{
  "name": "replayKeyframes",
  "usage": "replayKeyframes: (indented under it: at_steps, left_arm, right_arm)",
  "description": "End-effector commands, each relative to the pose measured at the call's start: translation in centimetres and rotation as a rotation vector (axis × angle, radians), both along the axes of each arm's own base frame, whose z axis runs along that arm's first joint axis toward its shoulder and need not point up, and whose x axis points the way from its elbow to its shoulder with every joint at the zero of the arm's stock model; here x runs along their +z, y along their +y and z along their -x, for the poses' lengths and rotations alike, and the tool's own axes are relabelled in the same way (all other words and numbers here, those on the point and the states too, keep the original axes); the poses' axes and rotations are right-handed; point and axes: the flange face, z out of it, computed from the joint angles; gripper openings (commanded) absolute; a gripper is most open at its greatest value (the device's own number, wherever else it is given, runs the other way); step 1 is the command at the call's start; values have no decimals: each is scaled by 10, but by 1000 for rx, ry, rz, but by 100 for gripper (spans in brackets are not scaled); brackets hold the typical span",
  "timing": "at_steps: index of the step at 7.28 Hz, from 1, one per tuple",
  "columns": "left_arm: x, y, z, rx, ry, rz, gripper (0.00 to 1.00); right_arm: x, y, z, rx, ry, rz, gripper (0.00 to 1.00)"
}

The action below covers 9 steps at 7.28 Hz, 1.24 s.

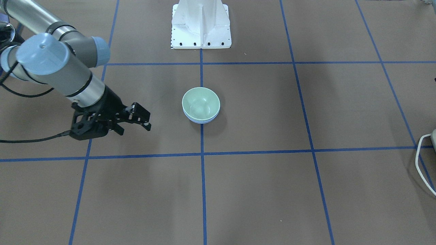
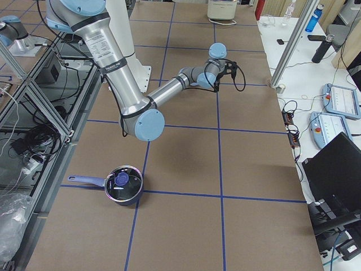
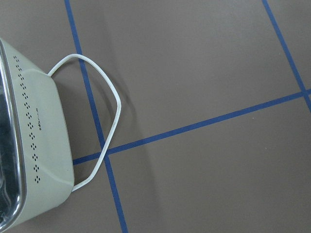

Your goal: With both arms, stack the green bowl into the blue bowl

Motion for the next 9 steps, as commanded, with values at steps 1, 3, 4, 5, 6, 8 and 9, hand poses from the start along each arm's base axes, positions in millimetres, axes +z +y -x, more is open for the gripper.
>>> replayKeyframes:
  at_steps: [1,3,4,5,6,8,9]
  left_arm:
    - [1,1,5,-8,1,1,98]
    - [12,6,14,-20,-3,15,98]
    - [24,6,24,-4,-16,2,98]
    - [27,5,27,-6,-18,0,98]
    - [29,6,27,-3,-19,4,98]
    - [33,7,30,-7,-4,19,98]
    - [40,8,32,-4,34,31,98]
  right_arm:
    - [69,-35,-107,14,117,-38,100]
    - [150,-39,-198,-10,215,-90,100]
    - [187,-50,-238,-38,205,-84,100]
    - [222,-47,-272,-65,220,-105,100]
    - [251,-39,-297,-79,242,-115,100]
    - [290,-14,-325,-121,274,-83,100]
    - [291,-12,-345,-128,283,-59,100]
